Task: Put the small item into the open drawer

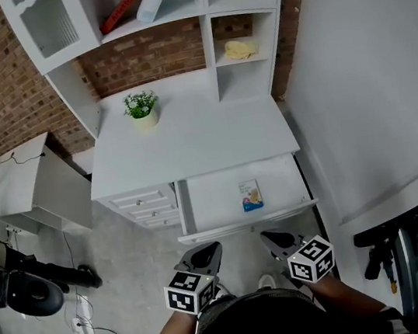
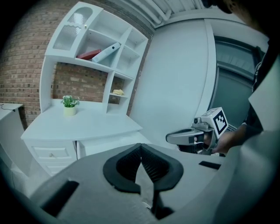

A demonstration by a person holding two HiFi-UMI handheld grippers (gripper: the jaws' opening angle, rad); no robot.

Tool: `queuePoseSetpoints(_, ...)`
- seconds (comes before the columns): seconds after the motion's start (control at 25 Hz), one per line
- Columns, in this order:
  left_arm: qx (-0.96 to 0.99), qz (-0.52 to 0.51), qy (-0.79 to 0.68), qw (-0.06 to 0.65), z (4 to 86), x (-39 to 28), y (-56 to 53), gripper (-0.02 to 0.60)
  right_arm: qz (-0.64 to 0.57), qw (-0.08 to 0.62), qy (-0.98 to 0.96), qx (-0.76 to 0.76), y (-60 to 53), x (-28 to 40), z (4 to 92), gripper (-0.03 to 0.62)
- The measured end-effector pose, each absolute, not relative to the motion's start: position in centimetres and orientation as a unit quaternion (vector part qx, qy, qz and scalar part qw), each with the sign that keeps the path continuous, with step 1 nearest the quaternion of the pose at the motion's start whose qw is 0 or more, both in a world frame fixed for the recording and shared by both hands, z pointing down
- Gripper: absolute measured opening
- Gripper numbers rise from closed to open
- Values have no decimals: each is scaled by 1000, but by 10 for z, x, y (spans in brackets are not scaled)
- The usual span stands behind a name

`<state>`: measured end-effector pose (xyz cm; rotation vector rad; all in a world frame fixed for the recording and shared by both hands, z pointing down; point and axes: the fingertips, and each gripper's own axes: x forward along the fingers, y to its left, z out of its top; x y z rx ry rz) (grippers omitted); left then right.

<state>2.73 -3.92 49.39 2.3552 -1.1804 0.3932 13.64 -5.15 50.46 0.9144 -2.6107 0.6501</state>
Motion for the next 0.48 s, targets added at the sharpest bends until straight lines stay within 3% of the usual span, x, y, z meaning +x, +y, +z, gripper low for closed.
queuePoseSetpoints(0.48, 859, 144, -430, 240, 494, 35, -34, 15, 237, 150, -907, 313, -48, 142, 508, 3)
